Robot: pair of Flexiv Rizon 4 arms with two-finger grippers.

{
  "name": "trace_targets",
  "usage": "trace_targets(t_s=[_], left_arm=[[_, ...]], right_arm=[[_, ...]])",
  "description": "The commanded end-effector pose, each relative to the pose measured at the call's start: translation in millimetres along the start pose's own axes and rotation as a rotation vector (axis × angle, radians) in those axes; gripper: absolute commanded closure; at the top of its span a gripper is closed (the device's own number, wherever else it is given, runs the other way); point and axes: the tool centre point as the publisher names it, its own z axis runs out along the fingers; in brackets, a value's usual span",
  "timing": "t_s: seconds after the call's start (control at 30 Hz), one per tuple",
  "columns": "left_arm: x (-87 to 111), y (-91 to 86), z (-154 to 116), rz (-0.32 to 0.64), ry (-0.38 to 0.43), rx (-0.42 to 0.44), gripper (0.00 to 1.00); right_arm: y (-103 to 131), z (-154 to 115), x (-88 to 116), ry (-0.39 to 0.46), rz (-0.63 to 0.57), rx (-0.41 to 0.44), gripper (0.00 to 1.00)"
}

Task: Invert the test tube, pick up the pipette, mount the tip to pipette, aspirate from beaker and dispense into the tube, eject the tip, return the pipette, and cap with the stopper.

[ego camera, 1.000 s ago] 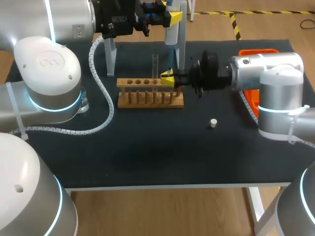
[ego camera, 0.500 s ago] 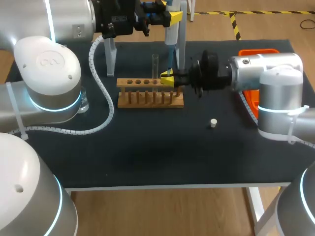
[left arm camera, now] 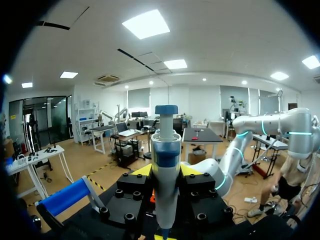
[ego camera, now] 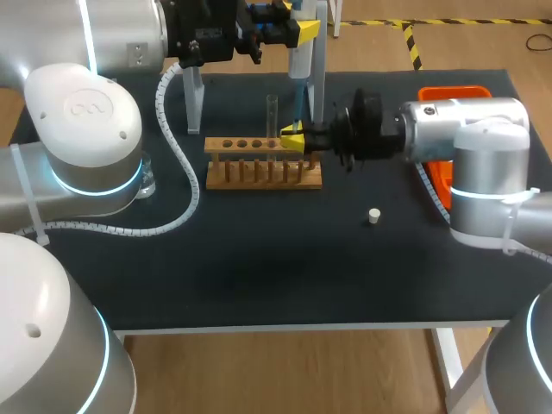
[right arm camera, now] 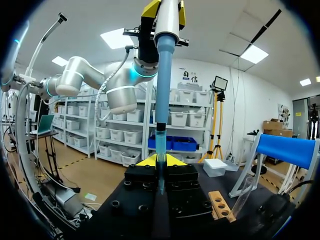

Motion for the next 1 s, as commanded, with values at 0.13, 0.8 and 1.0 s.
trace_targets(t_s=[0.13,0.8,1.0], left_arm=[[0.4,-0.3,-1,-0.001,0.002,-0.001,1.0],[0.4,-0.3,-1,-0.001,0.002,-0.001,1.0],[0.4,-0.3,-1,-0.001,0.002,-0.001,1.0]], right_arm=[[3,0,0,0.0,0.002,0.01,1.0],[16,2,-3,0.003,-0.009,0.008,1.0],[22,3,-3,0.003,-0.014,0.004,1.0]])
